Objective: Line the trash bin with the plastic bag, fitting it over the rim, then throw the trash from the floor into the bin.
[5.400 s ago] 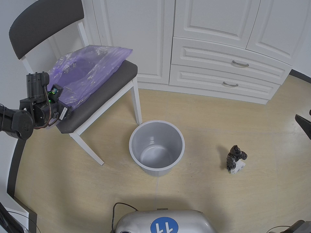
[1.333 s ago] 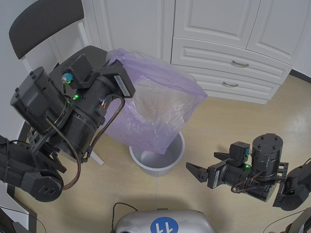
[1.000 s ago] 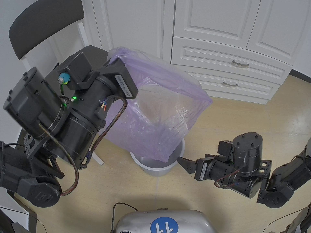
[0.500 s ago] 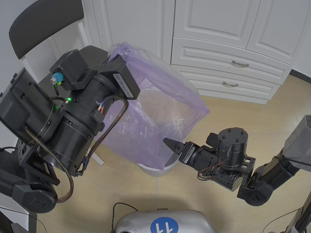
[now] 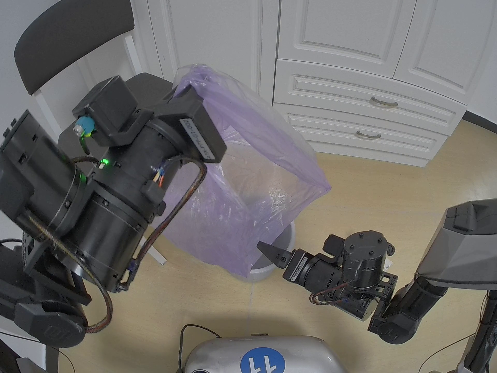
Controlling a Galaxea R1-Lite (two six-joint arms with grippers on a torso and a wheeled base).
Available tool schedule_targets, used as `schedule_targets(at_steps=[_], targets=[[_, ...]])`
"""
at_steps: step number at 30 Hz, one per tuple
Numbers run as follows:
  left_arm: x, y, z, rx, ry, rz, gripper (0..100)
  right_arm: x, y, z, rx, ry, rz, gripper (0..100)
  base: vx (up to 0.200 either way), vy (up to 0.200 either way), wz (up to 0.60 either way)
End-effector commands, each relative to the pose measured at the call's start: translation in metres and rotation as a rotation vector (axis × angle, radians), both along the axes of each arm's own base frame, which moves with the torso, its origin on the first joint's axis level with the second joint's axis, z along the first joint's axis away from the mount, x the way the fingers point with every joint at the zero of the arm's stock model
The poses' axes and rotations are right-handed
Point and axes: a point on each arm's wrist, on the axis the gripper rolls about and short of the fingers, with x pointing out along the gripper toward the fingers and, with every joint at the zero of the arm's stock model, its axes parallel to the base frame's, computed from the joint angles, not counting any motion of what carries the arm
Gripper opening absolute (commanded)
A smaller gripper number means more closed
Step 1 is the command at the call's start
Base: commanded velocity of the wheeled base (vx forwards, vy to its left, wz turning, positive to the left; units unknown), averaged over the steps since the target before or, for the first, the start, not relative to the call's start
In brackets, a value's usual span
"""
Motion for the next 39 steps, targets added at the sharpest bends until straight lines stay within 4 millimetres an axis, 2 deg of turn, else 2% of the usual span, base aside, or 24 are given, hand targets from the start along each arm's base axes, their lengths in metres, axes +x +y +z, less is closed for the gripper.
schedule_targets(at_steps=[1, 5, 12, 16, 24, 33, 39], targets=[[-0.004, -0.004, 0.000, 0.001, 0.000, -0.019, 0, 0.002, 0.004, -0.011, -0.005, 0.012, 0.003, 100, 0.000, 0.000, 0.00], [-0.007, -0.007, -0.001, -0.002, 0.012, -0.016, 0, -0.001, 0.007, -0.015, 0.073, -0.053, 0.017, 100, 0.000, 0.000, 0.00], [-0.010, -0.008, -0.001, -0.003, 0.011, -0.025, 0, -0.007, 0.016, -0.026, 0.052, -0.028, 0.045, 100, 0.000, 0.000, 0.00], [-0.012, -0.009, 0.000, -0.005, 0.009, -0.034, 0, -0.003, 0.021, -0.031, 0.052, -0.028, 0.047, 100, 0.000, 0.000, 0.00], [-0.022, -0.015, -0.003, -0.001, 0.022, -0.048, 0, 0.000, 0.024, -0.016, 0.069, -0.091, 0.050, 100, 0.000, 0.000, 0.00], [-0.032, -0.015, 0.003, -0.010, 0.014, -0.053, 0, 0.000, 0.017, 0.011, 0.094, -0.168, 0.026, 100, 0.000, 0.000, 0.00], [-0.032, -0.014, 0.006, -0.026, 0.017, -0.032, 0, -0.003, 0.014, 0.021, 0.081, -0.208, 0.026, 100, 0.000, 0.000, 0.00]])
